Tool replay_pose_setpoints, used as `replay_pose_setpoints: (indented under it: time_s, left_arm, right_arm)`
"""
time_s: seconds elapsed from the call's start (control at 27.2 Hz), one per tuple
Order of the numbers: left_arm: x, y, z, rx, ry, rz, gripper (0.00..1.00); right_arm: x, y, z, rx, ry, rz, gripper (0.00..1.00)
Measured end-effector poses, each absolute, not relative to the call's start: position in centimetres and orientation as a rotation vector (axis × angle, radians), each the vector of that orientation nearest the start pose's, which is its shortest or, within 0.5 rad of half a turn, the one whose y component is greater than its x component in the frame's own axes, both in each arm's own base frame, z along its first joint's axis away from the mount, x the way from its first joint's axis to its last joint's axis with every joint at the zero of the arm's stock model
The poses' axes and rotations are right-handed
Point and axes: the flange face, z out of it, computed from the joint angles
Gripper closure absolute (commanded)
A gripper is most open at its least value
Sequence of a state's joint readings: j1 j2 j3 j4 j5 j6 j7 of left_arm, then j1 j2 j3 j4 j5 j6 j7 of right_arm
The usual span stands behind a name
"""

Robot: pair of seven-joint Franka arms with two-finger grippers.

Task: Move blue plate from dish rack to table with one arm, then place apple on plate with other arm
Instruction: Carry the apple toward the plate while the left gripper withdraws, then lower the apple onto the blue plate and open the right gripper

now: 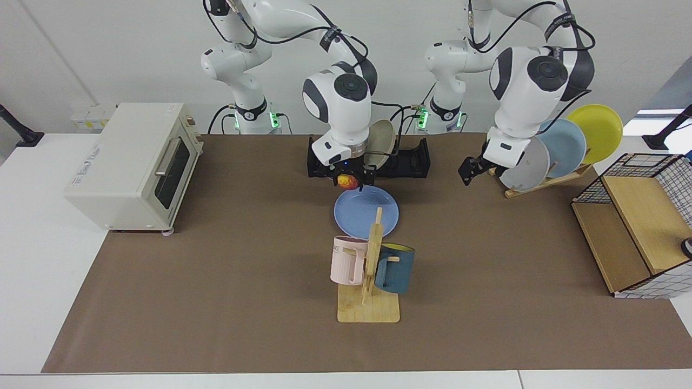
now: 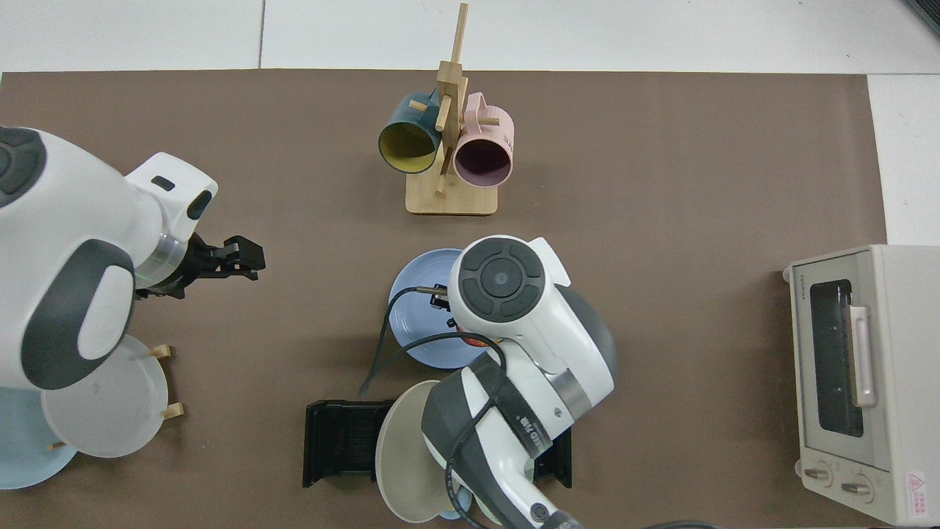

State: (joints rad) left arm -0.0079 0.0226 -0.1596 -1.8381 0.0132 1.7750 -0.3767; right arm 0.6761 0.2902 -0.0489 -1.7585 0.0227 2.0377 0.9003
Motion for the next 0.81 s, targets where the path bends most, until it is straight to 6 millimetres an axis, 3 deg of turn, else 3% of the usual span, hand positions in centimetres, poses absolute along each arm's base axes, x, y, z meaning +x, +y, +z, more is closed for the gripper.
replay_pose_setpoints:
  time_s: [0.22, 0.33, 0.44, 0.52, 0.59, 0.63, 0.66, 0.81]
  left_arm:
    - [55.2, -6.0, 53.0, -3.102, -0.241, 0.122, 0.00]
    - [54.9, -4.7, 53.9, -3.108, -0.194, 0.116, 0.00]
    - [54.3, -3.0, 55.0, -3.115, -0.120, 0.119, 0.00]
    - [53.9, -1.8, 55.7, -3.120, -0.064, 0.117, 0.00]
    - [53.4, -0.6, 56.4, -3.125, -0.017, 0.112, 0.00]
    - [53.3, -0.2, 56.7, -3.127, -0.001, 0.104, 0.00]
    - [53.2, 0.1, 56.9, -3.128, 0.011, 0.098, 0.00]
    - [53.1, 0.2, 57.2, -3.129, 0.034, 0.090, 0.00]
  right_arm:
    - [52.0, 39.4, 34.3, -3.102, 0.462, -0.010, 1.00]
    - [52.3, 39.4, 32.4, -3.107, 0.479, 0.014, 1.00]
    - [52.2, 39.5, 31.5, -3.109, 0.482, 0.030, 0.90]
    - [52.2, 39.6, 31.3, -3.106, 0.487, 0.039, 0.76]
    - [52.2, 39.6, 31.3, -3.091, 0.504, 0.056, 0.34]
    - [52.2, 39.7, 31.4, -3.083, 0.513, 0.065, 0.06]
    - [52.2, 39.7, 31.4, -3.077, 0.519, 0.072, 0.00]
    - [52.1, 39.8, 31.4, -3.069, 0.527, 0.080, 0.00]
